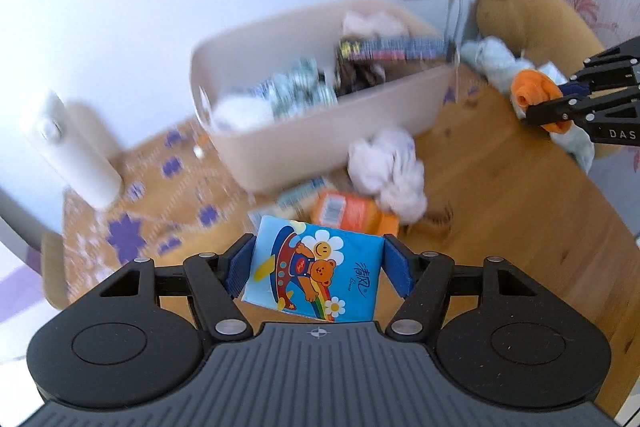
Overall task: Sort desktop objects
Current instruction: 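Grasp the blue juice box with left gripper while right grasps orange sock, then carry juice box and sock over the basket and open both grippers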
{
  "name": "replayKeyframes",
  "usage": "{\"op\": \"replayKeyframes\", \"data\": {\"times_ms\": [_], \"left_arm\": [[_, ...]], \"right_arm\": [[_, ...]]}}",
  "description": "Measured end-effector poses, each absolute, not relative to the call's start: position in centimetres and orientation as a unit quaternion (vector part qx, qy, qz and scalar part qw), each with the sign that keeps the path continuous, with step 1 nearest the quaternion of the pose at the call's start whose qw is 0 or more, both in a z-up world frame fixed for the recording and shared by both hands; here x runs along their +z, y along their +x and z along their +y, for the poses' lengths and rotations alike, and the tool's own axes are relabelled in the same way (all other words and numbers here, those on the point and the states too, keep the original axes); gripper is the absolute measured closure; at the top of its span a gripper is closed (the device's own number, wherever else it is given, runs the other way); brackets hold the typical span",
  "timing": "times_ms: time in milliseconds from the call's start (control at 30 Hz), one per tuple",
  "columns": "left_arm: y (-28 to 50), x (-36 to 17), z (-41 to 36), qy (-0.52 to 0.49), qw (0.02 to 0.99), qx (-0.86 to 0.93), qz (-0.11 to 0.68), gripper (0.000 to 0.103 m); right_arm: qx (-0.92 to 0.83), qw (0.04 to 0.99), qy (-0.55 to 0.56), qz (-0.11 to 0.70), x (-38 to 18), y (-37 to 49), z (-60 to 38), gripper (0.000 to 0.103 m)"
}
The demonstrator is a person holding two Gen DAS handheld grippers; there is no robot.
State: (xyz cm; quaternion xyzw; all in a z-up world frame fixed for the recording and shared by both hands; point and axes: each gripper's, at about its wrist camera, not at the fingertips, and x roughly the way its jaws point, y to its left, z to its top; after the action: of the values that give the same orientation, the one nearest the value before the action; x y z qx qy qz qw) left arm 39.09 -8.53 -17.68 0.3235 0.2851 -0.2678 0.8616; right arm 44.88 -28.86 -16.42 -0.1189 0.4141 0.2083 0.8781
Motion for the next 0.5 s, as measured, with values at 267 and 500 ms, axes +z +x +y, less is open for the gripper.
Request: {"op": "replayKeyframes", "data": {"times_ms": [267,500], "left_arm": [[38.4,-12.0,-9.9,0.335,0.868,-0.291,0.223,0.035],[39.4,-7.4,-12.3,0.325,0.879,-0.297,0.181,0.035]], "right_arm": [[0.188,0.914,-0.092,0.349,-10.3,45.3,-30.4,0.09],[0.178,0.935,-0.09,0.293,-5.3,47.8,-31.1,0.09]]}}
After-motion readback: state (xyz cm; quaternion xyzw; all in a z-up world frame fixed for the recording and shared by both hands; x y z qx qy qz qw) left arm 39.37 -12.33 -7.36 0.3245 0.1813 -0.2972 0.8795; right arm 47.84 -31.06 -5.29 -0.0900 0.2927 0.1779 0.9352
